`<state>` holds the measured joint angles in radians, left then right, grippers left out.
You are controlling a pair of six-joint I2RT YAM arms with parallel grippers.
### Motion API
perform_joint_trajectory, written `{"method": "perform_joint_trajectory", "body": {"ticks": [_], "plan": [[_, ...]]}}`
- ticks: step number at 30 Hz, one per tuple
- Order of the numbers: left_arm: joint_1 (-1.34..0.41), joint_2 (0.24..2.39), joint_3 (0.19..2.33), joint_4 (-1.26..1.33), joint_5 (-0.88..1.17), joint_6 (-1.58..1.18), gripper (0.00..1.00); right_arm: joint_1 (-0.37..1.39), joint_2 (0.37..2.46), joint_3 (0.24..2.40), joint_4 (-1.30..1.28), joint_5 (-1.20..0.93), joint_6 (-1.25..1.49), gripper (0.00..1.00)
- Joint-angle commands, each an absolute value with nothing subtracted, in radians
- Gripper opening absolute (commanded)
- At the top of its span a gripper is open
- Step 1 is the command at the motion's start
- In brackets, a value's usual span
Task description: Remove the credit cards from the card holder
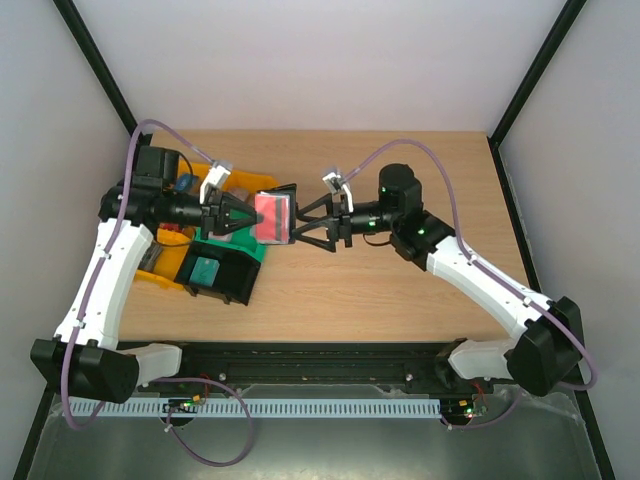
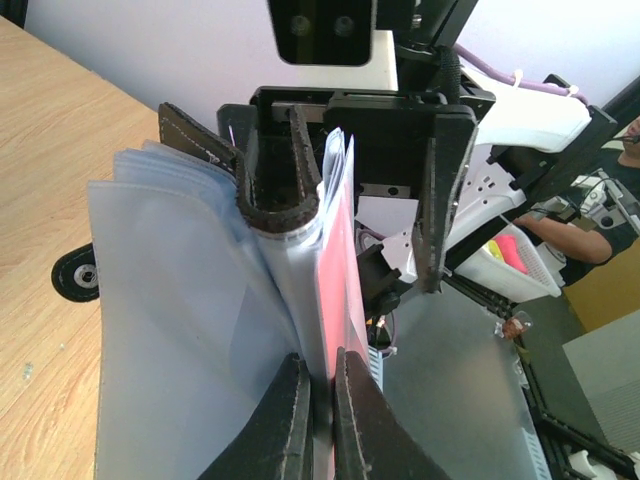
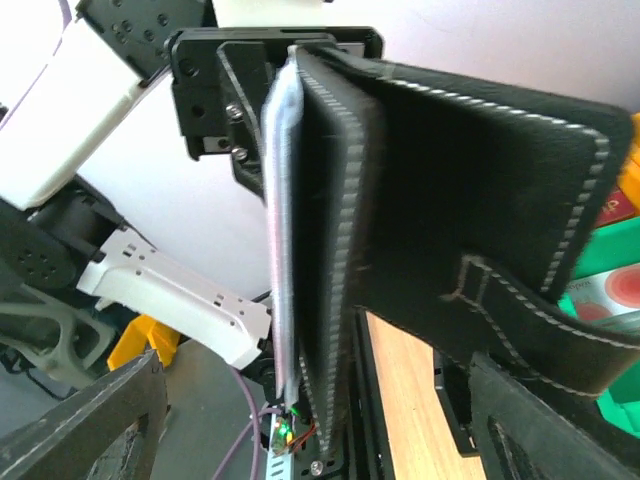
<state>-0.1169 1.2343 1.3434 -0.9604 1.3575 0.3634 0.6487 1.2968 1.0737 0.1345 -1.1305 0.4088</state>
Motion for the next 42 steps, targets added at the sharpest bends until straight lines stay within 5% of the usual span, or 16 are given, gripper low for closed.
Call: {"method": "perform_joint_trajectory", "body": {"ticks": [1,6,15,19,42], "plan": [[-0.138,1.229,1.341,-0.921,1.352,0.341,0.02,0.664,1.246,1.064,0.167,-1.132,0.392,0.78],[-0.146,1.224,1.351,-0.923,1.342,0.338,0.02,0.682,1.288,1.076,0.284,-1.073,0.496,0.41],[-0.147,1.203,1.349,-0.959,1.365,0.382,0.02,0.684,1.231,1.039,0.262,-1.038,0.469,0.12],[-0.152,1.192,1.347,-0.98,1.368,0.406,0.02,0.689,1.25,1.043,0.256,-1.002,0.476,0.1],[-0.181,1.19,1.333,-0.976,1.327,0.414,0.02,0.784,1.335,1.103,0.36,-0.97,0.537,0.35]]}}
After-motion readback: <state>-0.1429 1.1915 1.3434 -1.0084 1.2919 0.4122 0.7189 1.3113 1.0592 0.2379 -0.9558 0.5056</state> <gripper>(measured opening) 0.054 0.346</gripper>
